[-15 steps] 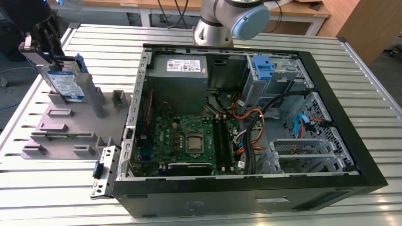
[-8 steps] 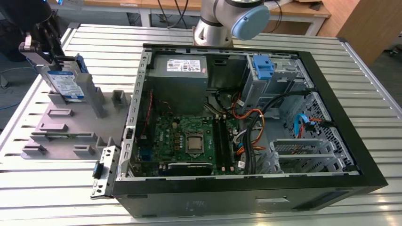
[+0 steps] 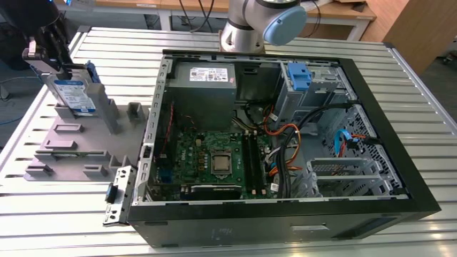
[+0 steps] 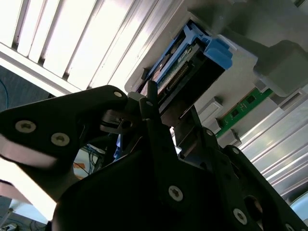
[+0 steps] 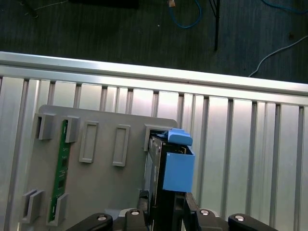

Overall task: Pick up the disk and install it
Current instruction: 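Pick up the disk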

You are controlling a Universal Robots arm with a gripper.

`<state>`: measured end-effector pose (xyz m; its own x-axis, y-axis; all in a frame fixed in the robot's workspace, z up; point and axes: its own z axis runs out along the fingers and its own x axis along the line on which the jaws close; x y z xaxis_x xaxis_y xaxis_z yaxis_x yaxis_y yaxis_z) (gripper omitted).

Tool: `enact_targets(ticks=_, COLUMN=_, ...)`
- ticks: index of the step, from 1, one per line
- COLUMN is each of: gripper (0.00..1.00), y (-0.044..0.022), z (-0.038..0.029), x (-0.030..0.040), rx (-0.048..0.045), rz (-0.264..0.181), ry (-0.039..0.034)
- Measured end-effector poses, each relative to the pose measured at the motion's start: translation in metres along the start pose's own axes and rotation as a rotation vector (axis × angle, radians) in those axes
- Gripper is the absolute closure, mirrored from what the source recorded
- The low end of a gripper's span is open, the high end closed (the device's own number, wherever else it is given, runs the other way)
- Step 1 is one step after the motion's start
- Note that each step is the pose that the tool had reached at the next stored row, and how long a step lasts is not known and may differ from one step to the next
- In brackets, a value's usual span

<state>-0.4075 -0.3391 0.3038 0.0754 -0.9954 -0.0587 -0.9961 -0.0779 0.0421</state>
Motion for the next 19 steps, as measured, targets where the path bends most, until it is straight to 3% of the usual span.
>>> enact_targets(ticks=14, gripper=0.64, y=-0.0001, z=0.0000, x=0.0000, rx=0.0000, rz=0.001, ry=0.0000)
enact_targets(ticks=19, gripper=0.64, y=-0.0002, z=0.0008, x=0.0004, rx=0.0033, rz=0.058, ry=-0.0023)
